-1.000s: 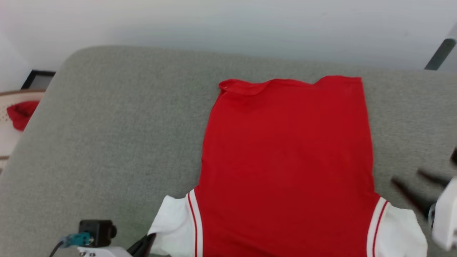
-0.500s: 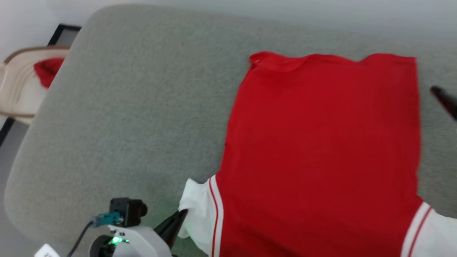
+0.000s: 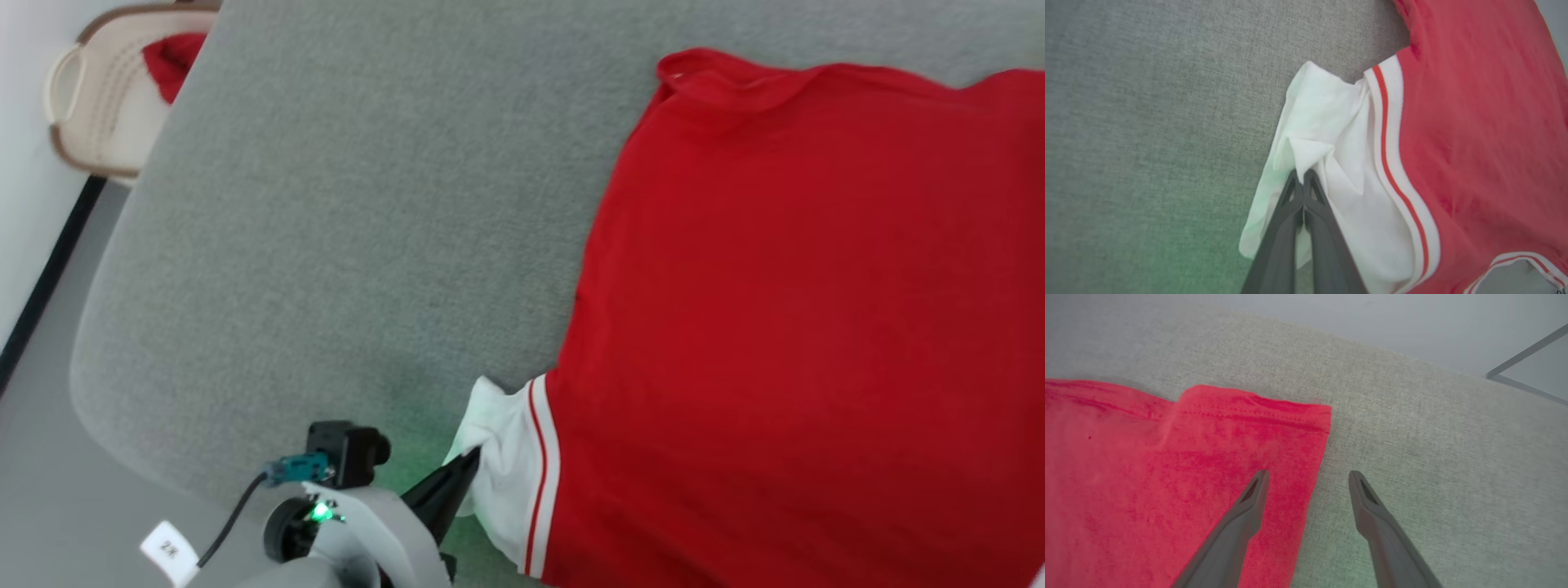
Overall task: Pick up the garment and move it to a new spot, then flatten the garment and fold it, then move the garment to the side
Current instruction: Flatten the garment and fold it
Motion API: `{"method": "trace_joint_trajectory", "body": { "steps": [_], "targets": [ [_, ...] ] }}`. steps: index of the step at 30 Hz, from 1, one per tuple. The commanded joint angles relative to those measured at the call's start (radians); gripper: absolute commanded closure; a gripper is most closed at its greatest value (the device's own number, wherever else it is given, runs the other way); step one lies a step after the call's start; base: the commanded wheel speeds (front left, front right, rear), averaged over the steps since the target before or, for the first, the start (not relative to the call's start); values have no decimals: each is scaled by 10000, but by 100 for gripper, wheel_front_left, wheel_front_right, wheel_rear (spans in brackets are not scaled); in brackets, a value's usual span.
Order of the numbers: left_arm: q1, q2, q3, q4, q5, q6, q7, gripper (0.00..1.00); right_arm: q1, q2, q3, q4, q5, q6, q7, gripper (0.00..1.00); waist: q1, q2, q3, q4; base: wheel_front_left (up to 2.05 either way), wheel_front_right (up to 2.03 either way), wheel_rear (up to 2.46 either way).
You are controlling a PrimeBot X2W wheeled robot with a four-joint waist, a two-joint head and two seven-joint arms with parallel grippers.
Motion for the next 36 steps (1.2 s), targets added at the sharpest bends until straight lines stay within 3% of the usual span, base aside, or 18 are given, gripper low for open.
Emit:
{"method": "trace_joint_trajectory", "body": {
  "steps": [1,7,8,9,10,16,23,36],
  "targets": [
    [-182,-200,-16,137,77,-142,9,100,-257,37,-182,422,-248,-5,-104,0,0,0,519,506,0,0,0],
    [-323,-549,-53,532,125,-398,20,100,-606,286,-788,1728,-989,-5,-82,0,0,0,777,734,0,0,0],
    [-321,-577,-62,591,119,-427,16,100,-627,368,-875,1939,-1069,-5,-1,7,0,0,787,751,0,0,0],
    [-321,-577,-62,591,119,-427,16,100,-627,368,-875,1939,-1069,-5,-1,7,0,0,787,751,0,0,0],
    [-314,-612,-61,662,100,-447,17,100,-622,460,-934,2122,-1172,-3,104,100,0,0,790,764,0,0,0],
    [-213,-659,1,957,-40,-543,-1,100,-677,639,-1218,2637,-1527,0,413,100,0,0,668,694,0,0,0],
    [-29,-520,79,1158,-150,-614,-55,100,-859,854,-1106,2417,-1483,0,211,100,0,0,188,287,0,0,0],
    [522,174,318,1033,-388,-364,-139,100,753,581,1133,143,1134,0,120,100,0,0,-1270,-1087,0,0,0]
  ]
}}
